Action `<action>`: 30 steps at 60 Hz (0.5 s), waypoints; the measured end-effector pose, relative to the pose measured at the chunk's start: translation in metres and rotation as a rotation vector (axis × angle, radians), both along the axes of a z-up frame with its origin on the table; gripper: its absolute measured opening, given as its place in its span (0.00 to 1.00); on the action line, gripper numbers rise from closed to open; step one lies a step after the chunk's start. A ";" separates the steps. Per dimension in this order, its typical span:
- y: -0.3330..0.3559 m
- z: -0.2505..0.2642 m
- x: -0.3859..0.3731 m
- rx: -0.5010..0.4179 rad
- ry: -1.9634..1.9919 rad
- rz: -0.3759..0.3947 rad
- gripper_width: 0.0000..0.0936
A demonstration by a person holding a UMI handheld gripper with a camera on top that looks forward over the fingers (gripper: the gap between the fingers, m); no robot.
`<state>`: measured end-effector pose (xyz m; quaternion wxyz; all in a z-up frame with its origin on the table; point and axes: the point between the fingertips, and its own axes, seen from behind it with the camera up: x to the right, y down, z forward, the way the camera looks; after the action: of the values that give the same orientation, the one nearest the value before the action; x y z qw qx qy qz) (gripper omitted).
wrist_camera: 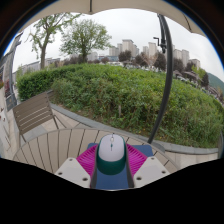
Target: Arrange mouse
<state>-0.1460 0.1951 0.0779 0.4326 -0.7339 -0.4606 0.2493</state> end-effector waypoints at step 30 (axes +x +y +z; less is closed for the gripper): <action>0.016 -0.040 0.063 -0.179 -0.125 -0.068 0.91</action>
<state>-0.0830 0.2113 0.0384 0.3438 -0.7991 -0.4373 0.2282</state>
